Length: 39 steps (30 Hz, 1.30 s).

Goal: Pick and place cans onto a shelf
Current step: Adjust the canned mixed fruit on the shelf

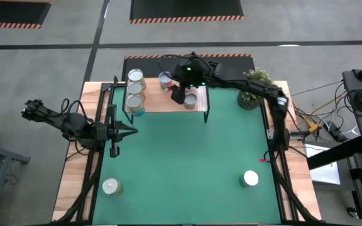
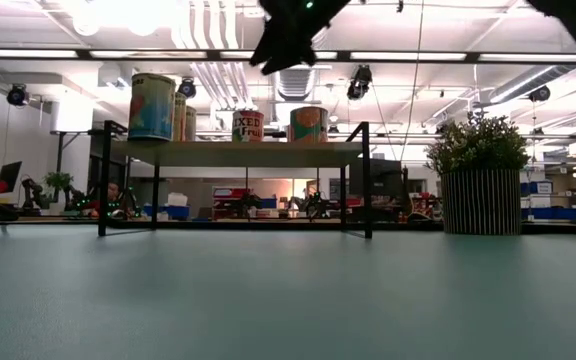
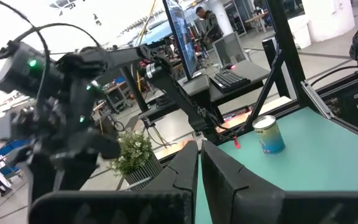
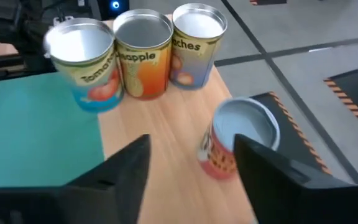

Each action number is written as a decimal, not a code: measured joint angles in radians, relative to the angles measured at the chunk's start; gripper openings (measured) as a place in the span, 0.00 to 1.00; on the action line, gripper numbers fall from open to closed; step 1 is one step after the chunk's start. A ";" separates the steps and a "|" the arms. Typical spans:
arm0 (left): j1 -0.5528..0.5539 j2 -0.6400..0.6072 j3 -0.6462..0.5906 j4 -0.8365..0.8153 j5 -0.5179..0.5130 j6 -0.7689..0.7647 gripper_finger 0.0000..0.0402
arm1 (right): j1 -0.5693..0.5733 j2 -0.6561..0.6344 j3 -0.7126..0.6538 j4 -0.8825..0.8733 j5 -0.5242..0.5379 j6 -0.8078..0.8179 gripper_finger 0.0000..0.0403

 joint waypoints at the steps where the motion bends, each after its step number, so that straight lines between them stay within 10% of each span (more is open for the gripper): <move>1: 0.000 0.000 0.000 0.000 0.000 0.000 0.01 | -0.003 0.022 0.022 -0.001 0.002 -0.013 0.48; 12: 0.000 0.000 0.000 -0.001 0.000 0.008 0.01 | -0.072 0.194 0.231 -0.022 0.007 -0.175 0.04; 39: 0.000 0.000 0.000 -0.001 0.000 0.019 0.01 | -0.104 0.275 0.185 0.060 -0.019 -0.228 0.03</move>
